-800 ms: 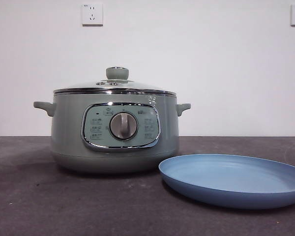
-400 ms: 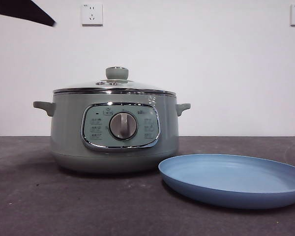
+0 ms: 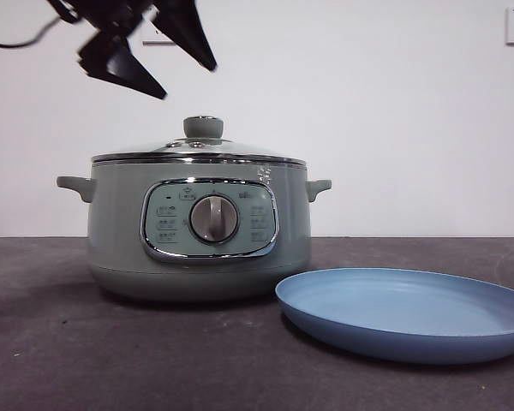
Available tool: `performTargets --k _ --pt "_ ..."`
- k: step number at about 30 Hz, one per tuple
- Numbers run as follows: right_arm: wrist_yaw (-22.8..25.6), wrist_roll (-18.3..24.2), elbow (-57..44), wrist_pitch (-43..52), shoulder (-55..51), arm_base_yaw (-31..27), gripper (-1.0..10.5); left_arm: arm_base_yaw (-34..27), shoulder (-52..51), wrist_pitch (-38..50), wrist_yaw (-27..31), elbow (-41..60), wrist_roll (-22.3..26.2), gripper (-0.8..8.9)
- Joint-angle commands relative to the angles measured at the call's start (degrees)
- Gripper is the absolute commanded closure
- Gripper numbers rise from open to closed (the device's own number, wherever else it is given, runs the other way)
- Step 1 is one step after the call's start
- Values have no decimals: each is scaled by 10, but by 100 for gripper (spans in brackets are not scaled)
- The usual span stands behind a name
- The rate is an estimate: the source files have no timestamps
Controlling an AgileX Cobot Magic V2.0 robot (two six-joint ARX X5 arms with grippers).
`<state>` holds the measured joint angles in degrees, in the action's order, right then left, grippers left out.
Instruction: Take the potato out from the steamer,put the potato on the plate,close the lid
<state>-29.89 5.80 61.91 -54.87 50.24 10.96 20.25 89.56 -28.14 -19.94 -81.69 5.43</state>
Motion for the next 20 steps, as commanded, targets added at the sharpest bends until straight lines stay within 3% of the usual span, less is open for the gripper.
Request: performTargets --k 1,10,14,20 --pt "0 -2 2 3 0 1 286 9 39 7 7 -20 16 95" --pt "2 -2 2 4 0 1 286 24 83 20 48 -23 24 100" --pt "2 -2 2 4 0 1 286 28 83 9 49 -23 24 398" --pt "2 -2 2 4 0 1 286 37 83 8 48 -23 23 741"
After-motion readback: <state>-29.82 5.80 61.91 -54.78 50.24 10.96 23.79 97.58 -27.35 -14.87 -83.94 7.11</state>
